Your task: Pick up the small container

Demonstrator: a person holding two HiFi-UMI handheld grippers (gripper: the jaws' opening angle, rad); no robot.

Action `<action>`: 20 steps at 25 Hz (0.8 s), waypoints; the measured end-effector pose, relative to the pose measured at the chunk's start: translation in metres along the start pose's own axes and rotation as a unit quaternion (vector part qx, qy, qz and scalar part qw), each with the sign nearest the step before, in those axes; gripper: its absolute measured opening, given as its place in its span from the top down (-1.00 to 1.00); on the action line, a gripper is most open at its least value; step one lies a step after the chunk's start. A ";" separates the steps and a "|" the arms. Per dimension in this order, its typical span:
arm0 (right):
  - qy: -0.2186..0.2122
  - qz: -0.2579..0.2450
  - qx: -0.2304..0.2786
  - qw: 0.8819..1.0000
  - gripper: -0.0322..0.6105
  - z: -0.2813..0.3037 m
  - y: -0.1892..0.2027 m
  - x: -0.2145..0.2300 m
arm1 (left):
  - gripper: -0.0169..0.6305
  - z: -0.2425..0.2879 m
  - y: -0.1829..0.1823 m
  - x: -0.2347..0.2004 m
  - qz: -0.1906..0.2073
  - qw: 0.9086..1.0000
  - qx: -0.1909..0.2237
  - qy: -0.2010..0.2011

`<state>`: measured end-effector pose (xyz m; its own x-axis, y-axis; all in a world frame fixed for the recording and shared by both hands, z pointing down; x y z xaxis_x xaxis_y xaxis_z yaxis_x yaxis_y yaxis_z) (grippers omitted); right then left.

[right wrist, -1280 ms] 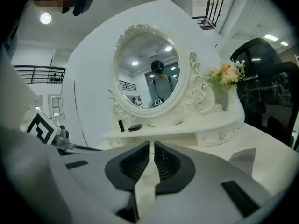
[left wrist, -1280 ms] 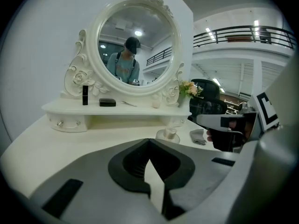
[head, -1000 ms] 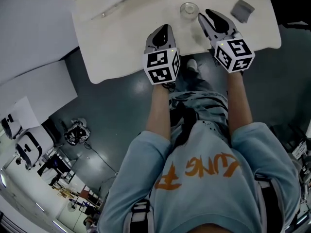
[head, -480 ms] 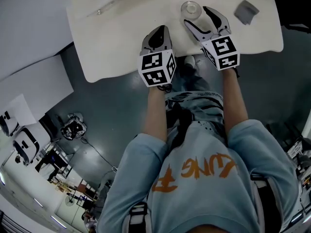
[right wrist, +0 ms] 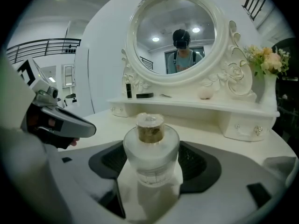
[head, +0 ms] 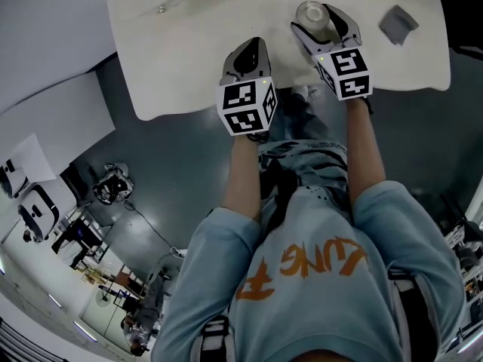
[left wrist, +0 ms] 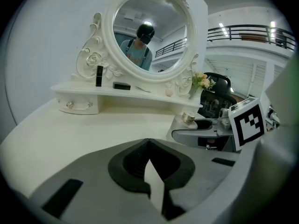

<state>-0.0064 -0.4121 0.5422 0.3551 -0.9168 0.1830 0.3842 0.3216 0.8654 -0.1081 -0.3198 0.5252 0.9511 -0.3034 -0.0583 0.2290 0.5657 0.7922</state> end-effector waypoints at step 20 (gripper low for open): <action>-0.012 -0.011 -0.043 0.999 -0.12 -0.011 -0.006 -0.009 | 0.92 -0.020 -0.031 0.009 0.003 0.999 0.039 -0.005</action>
<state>-0.0028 -0.4029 0.5299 0.3261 -0.9288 0.1760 0.4647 0.3197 0.8258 -0.1025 -0.3246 0.4877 0.9499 -0.3090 -0.0480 0.2071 0.5067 0.8369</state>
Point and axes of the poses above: the fingertips, and each gripper's own axes: z forward along the fingers, x to its right, y out of its underside, the point moved 3 cm from there along -z, backward along the fingers, and after that the axes turned 15 degrees about -y, right-handed, at the moved point
